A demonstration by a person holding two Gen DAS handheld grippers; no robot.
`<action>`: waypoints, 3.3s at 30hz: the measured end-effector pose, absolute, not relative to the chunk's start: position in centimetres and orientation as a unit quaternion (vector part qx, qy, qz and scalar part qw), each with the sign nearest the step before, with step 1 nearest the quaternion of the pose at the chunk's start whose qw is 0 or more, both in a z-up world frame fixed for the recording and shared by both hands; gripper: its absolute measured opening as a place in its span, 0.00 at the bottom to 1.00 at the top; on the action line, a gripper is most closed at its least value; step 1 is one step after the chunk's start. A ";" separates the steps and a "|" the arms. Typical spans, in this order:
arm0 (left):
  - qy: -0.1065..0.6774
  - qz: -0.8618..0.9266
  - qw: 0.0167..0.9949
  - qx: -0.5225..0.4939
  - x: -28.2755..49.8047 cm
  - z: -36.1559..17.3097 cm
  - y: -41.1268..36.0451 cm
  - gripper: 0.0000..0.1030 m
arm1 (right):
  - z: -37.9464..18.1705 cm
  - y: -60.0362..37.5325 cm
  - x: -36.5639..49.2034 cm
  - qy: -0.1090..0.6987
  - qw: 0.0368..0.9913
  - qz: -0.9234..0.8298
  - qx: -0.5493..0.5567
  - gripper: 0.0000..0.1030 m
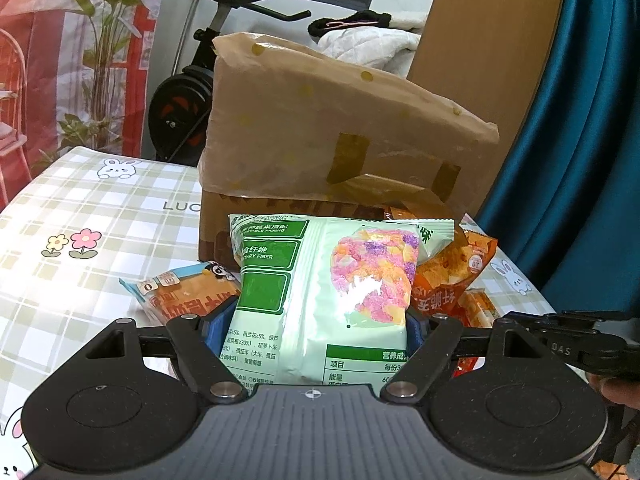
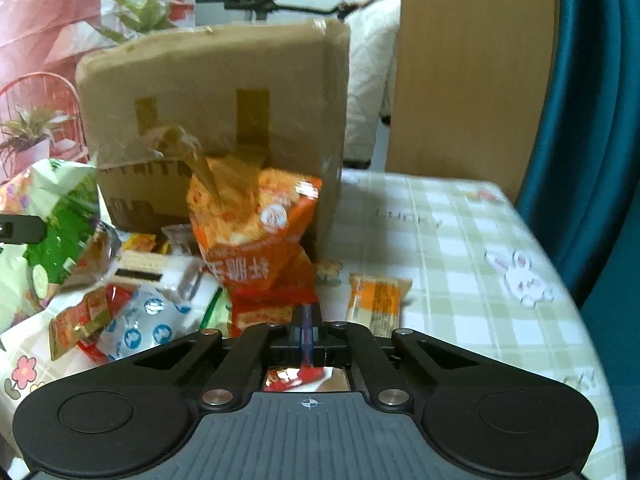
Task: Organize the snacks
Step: 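Grasp the pale green bag with the left tool while the right tool grasps the red packet, then lift both packets and drop them into the box with both tools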
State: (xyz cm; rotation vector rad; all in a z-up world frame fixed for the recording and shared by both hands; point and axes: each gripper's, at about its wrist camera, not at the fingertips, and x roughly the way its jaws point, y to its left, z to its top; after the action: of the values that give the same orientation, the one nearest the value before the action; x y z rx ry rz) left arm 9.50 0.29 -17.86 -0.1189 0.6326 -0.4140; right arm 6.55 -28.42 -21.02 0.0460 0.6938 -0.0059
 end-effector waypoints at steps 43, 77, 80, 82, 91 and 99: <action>0.302 -0.195 0.932 -0.054 9.2 -17.3 0.6 0.78 | -22.5 -27.9 7.1 0.341 0.939 0.035 0.019 0.36; 0.179 -0.152 0.972 0.028 29.4 -3.9 -7.5 0.79 | -7.3 -26.1 27.2 0.209 0.975 0.080 -0.012 0.37; 0.198 -0.155 0.966 0.058 29.7 -5.2 -7.6 0.81 | -8.2 -26.0 27.7 0.224 0.972 0.077 -0.010 0.40; 0.209 -0.156 0.963 0.067 29.8 -5.7 -7.4 0.87 | -8.8 -25.8 27.8 0.232 0.970 0.075 -0.014 0.51; 0.209 -0.173 0.961 0.043 28.0 -5.2 -5.4 0.91 | -9.2 -25.9 26.5 0.238 0.969 0.067 -0.005 0.56; 0.214 -0.160 0.963 0.024 26.2 -4.5 -4.0 0.91 | -8.5 -25.7 25.0 0.236 0.970 0.060 -0.011 0.84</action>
State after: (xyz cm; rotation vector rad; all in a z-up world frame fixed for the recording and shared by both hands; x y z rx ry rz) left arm 26.25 -3.98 -4.52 0.0490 0.4326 -0.3243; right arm 25.04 -25.66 -8.45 -0.0215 0.4770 0.1217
